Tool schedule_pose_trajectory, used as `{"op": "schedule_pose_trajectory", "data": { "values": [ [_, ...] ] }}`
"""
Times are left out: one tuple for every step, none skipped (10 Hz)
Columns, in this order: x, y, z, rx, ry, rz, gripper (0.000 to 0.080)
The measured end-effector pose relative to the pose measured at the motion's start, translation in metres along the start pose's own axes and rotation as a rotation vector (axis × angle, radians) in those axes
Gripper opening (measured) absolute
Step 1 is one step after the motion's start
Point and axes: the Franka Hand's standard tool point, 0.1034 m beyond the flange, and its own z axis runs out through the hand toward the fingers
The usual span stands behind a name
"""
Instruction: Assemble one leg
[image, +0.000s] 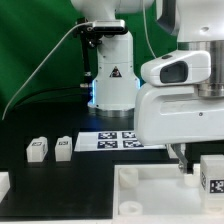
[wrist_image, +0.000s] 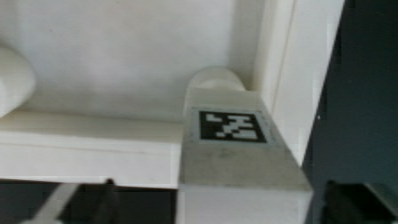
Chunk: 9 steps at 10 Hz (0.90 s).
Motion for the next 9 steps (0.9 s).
{"op": "schedule_pose_trajectory", "data": {
  "values": [
    [-0.0001, 0.0002, 0.0002, 0.000, 0.000, 0.004, 0.0412],
    [-0.0002, -0.0006, 0.0004, 0.004, -0.001, 0.115, 0.0412],
    [-0.0002, -0.0005, 0.0005, 0.004, -0.001, 0.195, 0.0291],
    [-0.0003, -0.0006, 0.0007, 0.004, -0.001, 0.296, 0.0291],
    [-0.0004, -0.0006, 0.0008, 0.004, -0.002, 0.398, 0.0291],
    [-0.0001, -0.0002, 0.0009, 0.008, -0.003, 0.508, 0.0291],
    [0.0002, 0.0027, 0.0014, 0.020, -0.007, 0.758, 0.0291],
    [-0.0006, 0.0045, 0.0022, 0.033, -0.016, 0.977, 0.0291],
    [-0.0019, 0.0054, 0.0030, 0.067, -0.032, 1.202, 0.0291]
  ]
}}
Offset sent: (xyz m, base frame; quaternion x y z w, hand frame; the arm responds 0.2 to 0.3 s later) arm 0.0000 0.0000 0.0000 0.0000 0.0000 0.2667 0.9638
